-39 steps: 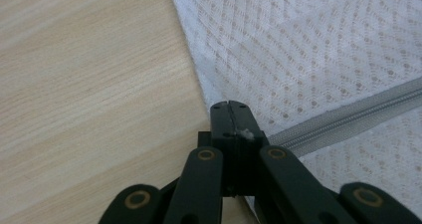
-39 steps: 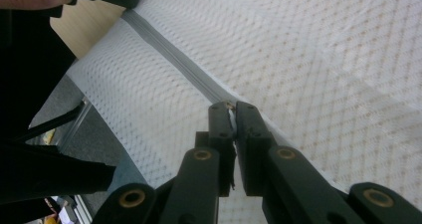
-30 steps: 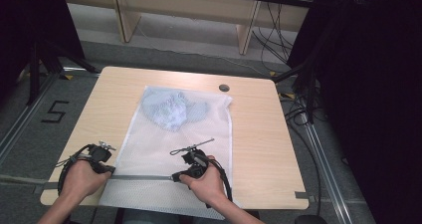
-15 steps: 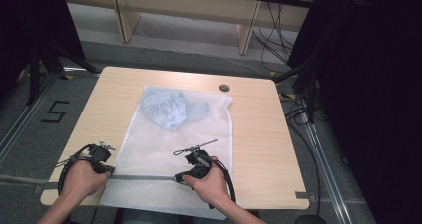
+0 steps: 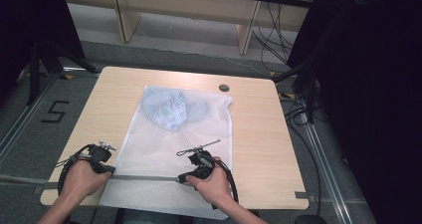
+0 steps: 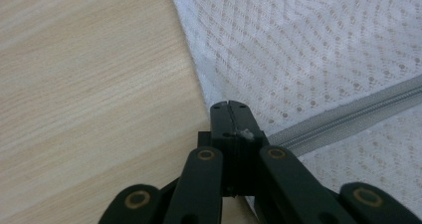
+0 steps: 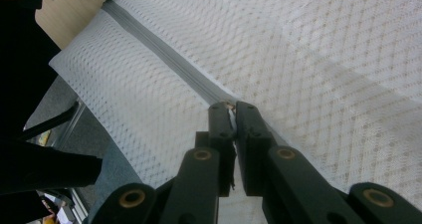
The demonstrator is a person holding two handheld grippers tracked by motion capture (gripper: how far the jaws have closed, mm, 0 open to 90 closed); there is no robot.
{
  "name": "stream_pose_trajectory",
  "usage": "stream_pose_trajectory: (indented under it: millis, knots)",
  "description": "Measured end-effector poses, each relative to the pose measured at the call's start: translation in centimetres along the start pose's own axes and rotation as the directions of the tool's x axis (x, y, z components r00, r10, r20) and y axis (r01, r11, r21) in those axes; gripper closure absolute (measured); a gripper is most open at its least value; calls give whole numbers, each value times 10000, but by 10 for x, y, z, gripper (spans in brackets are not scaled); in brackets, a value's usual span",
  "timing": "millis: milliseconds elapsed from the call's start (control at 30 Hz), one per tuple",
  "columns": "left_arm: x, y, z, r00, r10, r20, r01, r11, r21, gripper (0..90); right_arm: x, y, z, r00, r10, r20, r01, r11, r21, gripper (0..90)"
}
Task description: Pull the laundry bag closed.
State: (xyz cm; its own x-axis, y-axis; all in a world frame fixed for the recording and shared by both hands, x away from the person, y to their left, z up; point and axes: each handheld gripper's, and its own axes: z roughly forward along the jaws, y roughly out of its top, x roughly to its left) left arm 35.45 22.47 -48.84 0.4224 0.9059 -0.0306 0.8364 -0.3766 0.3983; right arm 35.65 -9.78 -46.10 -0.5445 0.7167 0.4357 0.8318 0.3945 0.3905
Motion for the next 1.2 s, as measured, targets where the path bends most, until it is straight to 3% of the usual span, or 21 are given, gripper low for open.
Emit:
stream_pose_trajectory:
  millis: [67, 100, 133, 200, 433, 500, 700, 767, 967, 1000, 1067, 1200]
  knots:
    - [0, 0, 0, 10000, 7, 1, -7, 10000, 6, 899, -1, -1, 0, 9999, -54, -96, 53, 10000, -73, 871]
    - [0, 0, 0, 10000, 7, 1, -7, 10000, 6, 899, 0, -1, -1, 9998, 196, -86, -196, 9998, 23, 871]
    - [0, 0, 0, 10000, 32, -6, -32, 10000, 15, 900, -4, -1, 0, 9995, -317, -98, 316, 9994, -125, 871]
    - [0, 0, 0, 10000, 20, -5, -20, 10000, 7, 900, -2, -2, -2, 10000, 62, -57, -62, 10000, 33, 871]
    - [0, 0, 0, 10000, 3, -7, -3, 10000, 2, 900, -3, -3, -3, 9997, 258, -53, -258, 9997, 49, 871]
    - [0, 0, 0, 10000, 15, -6, -15, 10000, 7, 899, -5, -3, -3, 10000, 42, -55, -42, 10000, 5, 871]
    - [-1, 0, 0, 10000, -2, -40, 3, 10000, 53, 900, -7, -5, -3, 9995, 310, 24, -310, 9993, 226, 871]
    - [-1, 0, 0, 10000, -68, -32, 68, 10000, -4, 900, -9, -5, -3, 9999, 83, -81, -82, 9999, 137, 871]
    - [0, 1, 0, 10000, -3, -38, 4, 10000, 62, 900, -9, -7, -4, 9997, 256, -65, -254, 9994, 223, 871]
    - [0, 0, 0, 10000, -29, -8, 29, 10000, 24, 900, -11, -7, -3, 9999, 90, -124, -87, 9998, 195, 871]
    - [0, 0, 0, 10000, -9, -2, 9, 10000, 6, 900, -11, -7, -4, 9993, 363, 19, -364, 9988, 342, 871]
    - [-1, 1, 0, 10000, -84, -32, 84, 10000, -6, 900, -13, -9, -5, 9996, 266, -68, -264, 9993, 250, 871]
